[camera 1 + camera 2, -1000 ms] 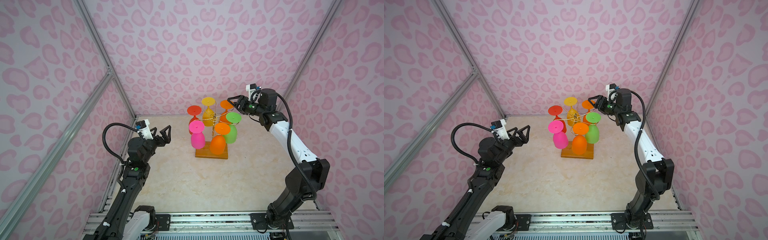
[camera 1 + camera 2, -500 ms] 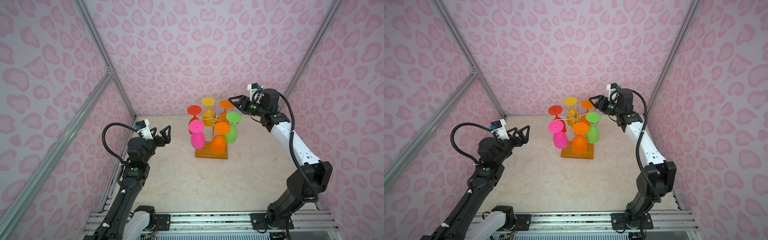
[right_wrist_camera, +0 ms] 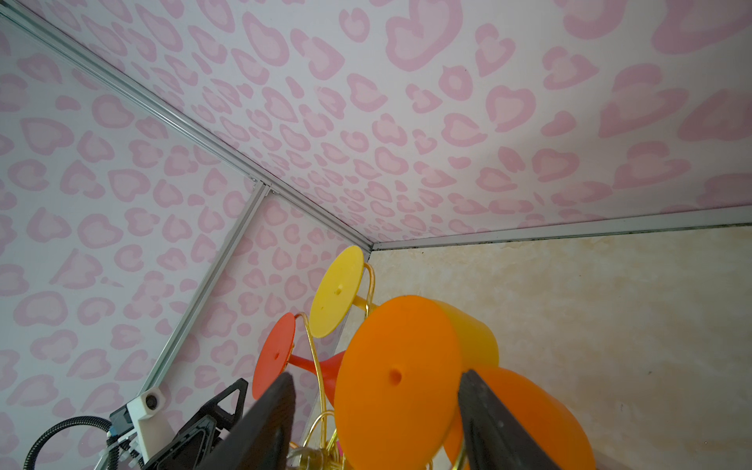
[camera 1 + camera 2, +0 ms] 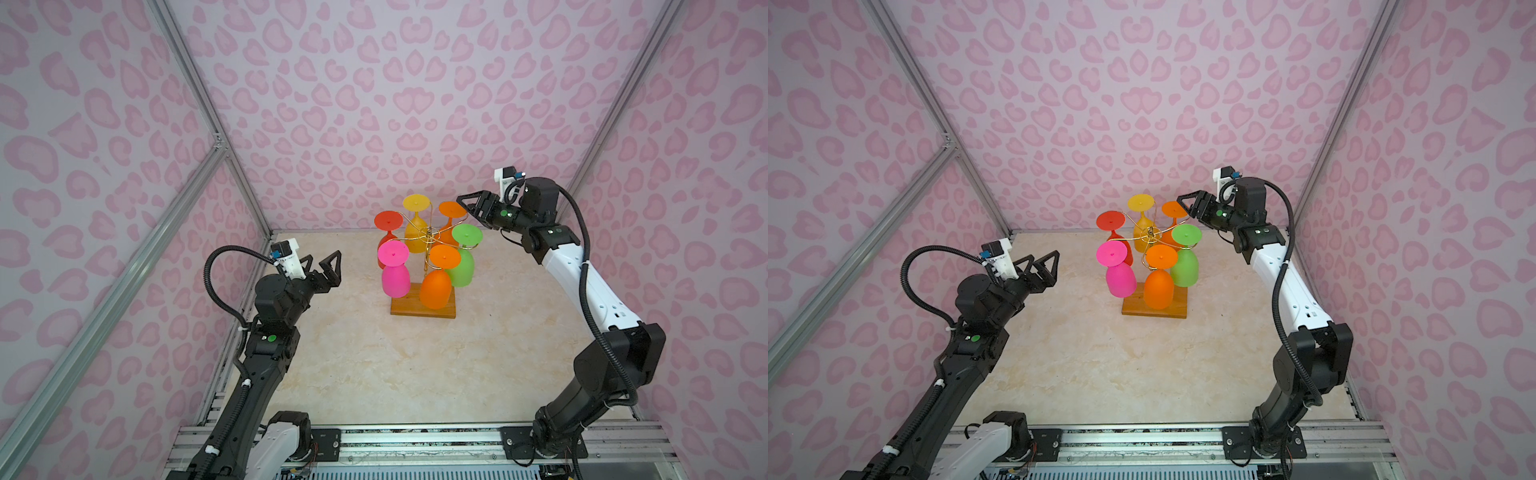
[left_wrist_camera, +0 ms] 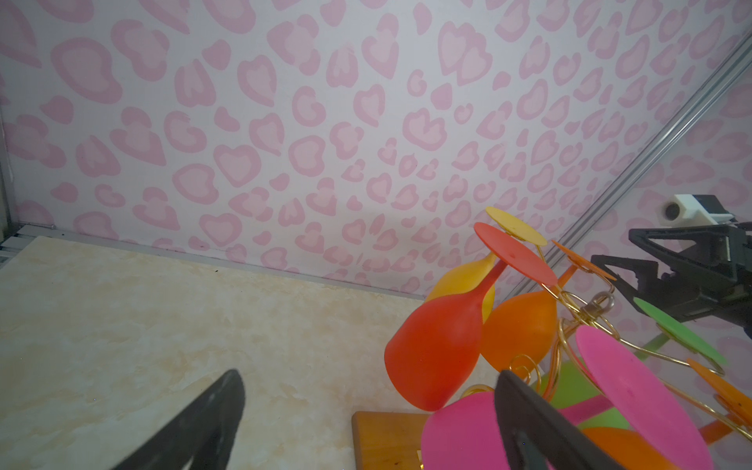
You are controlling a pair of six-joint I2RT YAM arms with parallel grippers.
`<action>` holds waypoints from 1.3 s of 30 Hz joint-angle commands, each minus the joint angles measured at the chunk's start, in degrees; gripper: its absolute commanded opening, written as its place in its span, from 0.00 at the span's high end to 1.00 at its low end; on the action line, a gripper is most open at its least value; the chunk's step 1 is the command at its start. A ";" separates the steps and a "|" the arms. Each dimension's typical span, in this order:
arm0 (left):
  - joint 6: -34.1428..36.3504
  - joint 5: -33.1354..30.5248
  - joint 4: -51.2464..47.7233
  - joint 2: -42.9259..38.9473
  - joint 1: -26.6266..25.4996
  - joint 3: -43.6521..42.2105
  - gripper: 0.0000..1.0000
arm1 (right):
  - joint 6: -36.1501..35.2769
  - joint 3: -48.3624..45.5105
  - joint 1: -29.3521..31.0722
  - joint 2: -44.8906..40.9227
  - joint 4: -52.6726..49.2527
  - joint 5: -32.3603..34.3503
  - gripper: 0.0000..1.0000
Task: Take the wine glass off the wine glass rack
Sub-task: 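Raise the right gripper to the rear orange glass while the left gripper opens, then close the right gripper on the orange glass's foot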
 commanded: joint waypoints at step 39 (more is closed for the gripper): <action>1.02 -1.30 -0.33 -1.65 0.02 -1.43 0.03 | -1.31 5.57 1.87 3.99 -5.54 2.38 0.86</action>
